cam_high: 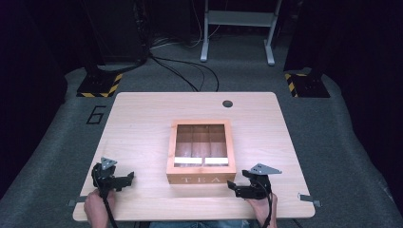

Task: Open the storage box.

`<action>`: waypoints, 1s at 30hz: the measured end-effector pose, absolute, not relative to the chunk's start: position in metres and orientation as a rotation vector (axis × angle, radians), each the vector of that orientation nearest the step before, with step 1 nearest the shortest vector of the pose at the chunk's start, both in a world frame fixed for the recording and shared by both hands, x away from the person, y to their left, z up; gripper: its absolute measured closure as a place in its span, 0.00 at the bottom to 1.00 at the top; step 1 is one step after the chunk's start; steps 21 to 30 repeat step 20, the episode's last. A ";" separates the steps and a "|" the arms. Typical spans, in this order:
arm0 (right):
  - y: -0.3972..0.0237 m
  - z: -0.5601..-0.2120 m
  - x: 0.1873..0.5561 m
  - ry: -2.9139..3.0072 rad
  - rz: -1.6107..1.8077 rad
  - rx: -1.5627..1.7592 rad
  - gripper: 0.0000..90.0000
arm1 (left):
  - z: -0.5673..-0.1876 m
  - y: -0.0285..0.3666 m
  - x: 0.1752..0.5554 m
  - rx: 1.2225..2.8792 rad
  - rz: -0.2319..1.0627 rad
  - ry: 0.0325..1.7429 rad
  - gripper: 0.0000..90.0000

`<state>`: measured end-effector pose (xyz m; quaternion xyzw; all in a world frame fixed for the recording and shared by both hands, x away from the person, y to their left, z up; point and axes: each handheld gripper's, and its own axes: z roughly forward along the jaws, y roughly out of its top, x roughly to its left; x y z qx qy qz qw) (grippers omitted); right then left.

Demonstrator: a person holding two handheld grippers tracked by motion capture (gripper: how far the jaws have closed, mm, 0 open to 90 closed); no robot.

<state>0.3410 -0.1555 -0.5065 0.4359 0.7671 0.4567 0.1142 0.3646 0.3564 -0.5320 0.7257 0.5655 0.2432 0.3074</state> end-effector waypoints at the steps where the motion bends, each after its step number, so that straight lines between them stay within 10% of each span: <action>1: -0.157 -0.509 0.339 2.249 1.331 1.274 0.17 | -0.532 0.356 0.365 1.919 0.643 1.495 0.00; 30: -0.209 -0.529 0.335 2.178 1.087 1.385 0.06 | -0.532 0.356 0.365 1.919 0.640 1.497 0.00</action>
